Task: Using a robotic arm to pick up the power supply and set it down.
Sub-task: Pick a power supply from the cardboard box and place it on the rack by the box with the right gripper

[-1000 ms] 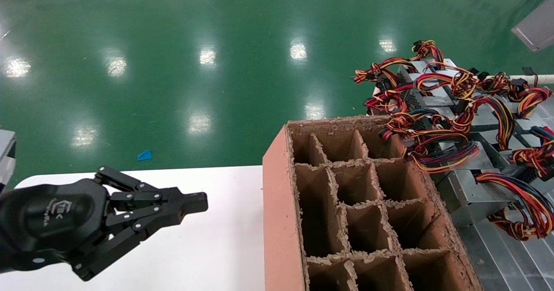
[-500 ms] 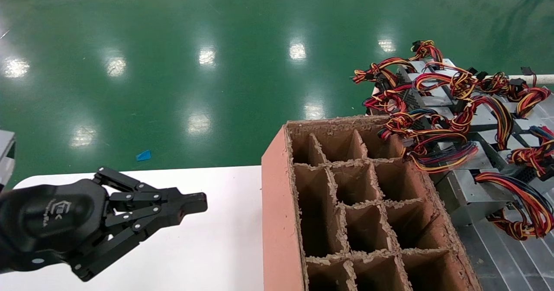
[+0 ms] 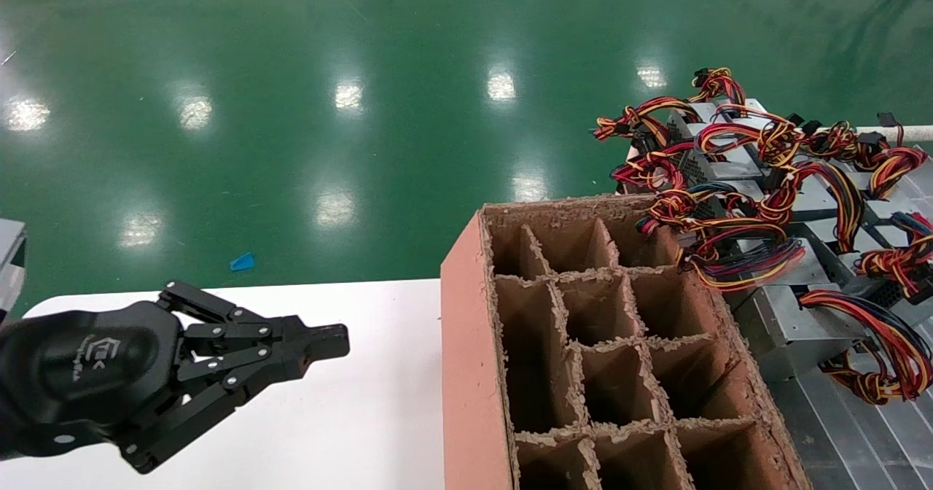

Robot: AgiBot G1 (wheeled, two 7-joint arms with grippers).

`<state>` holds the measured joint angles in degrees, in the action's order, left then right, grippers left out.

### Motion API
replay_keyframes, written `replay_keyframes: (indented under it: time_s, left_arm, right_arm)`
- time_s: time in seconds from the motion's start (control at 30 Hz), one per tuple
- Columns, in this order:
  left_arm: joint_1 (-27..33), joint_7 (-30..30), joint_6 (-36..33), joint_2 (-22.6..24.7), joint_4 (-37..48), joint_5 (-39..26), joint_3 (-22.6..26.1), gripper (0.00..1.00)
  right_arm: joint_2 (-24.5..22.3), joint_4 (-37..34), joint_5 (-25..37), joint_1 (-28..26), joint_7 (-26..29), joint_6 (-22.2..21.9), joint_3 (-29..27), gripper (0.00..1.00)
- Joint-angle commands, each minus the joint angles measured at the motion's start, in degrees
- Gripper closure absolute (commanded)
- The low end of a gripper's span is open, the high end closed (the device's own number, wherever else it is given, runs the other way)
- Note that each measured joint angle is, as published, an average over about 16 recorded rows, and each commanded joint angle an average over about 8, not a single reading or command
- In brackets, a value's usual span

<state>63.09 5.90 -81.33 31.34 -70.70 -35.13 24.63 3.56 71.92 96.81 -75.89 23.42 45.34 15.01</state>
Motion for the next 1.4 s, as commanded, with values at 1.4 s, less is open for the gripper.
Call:
replay_keyframes:
  time_s: [1.4]
  left_arm:
    - [0.0,0.0,0.0,0.0,0.0,0.0,0.0,1.00]
  right_arm:
    - [12.1,-10.8,3.3,-9.0,-20.3,5.1,2.9,1.00]
